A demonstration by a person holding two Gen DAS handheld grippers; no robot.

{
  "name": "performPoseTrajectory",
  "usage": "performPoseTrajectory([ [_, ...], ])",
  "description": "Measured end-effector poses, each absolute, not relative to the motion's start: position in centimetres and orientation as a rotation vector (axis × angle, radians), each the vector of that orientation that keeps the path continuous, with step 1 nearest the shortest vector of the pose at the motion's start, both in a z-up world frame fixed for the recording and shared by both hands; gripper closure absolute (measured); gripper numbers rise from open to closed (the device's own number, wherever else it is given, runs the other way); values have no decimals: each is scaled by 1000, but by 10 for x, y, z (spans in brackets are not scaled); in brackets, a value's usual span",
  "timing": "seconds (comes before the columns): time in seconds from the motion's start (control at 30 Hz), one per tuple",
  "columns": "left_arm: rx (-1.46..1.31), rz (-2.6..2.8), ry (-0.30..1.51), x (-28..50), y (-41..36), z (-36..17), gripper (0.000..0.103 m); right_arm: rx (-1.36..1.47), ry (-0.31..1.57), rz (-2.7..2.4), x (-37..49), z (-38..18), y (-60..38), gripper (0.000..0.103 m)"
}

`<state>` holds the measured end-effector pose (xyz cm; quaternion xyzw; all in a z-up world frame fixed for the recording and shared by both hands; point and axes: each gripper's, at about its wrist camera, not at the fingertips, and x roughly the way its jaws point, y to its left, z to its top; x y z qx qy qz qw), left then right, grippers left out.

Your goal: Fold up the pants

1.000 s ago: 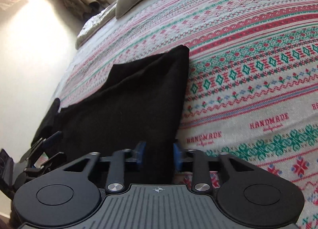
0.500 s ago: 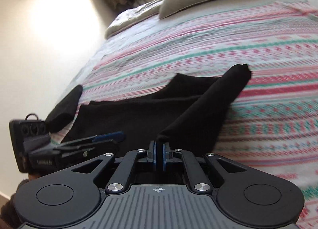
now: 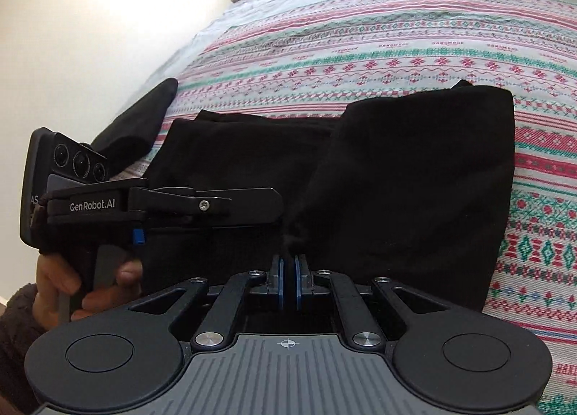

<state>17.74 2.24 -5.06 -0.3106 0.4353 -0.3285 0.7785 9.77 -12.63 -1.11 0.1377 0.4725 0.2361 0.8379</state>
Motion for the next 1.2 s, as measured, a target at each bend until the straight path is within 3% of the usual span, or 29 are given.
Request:
performPoseTrajectory([
  [0.1, -656, -723, 971, 181, 13, -53, 37, 342, 998, 511, 94, -7, -136, 90],
  [0.17, -641, -731, 985, 181, 5, -53, 41, 369, 994, 517, 89, -2, -145, 81],
  [0.23, -639, -754, 1013, 183, -4, -56, 53, 356, 980, 515, 84, 6, -154, 77],
  [0.47, -630, -739, 1029, 184, -11, -61, 63, 310, 987, 459, 66, 17, -188, 70],
  [0.53, -625, -722, 1029, 183, -11, -62, 73, 336, 983, 449, 62, 15, -201, 69],
  [0.6, -624, -706, 1029, 183, -11, -63, 79, 388, 968, 433, 59, 15, -216, 57],
  [0.63, -628, -702, 1031, 184, -10, -64, 81, 410, 959, 420, 59, 14, -223, 42],
  [0.67, -634, -697, 1032, 184, -9, -65, 82, 429, 955, 410, 58, 14, -229, 36],
  [0.8, -645, -695, 1038, 186, -7, -65, 82, 461, 1016, 407, 56, 6, -236, 36],
  [0.83, -644, -694, 1037, 186, -7, -65, 82, 445, 1026, 413, 54, 5, -233, 43],
  [0.87, -644, -694, 1036, 186, -6, -65, 82, 417, 1029, 417, 51, 5, -229, 66],
  [0.93, -656, -693, 1038, 187, -5, -65, 82, 378, 1022, 433, 45, 9, -222, 83],
  [1.0, -660, -691, 1036, 186, -4, -65, 82, 367, 992, 470, 38, 15, -217, 89],
  [1.2, -642, -691, 1017, 184, -4, -64, 81, 328, 955, 627, 21, 36, -183, 90],
])
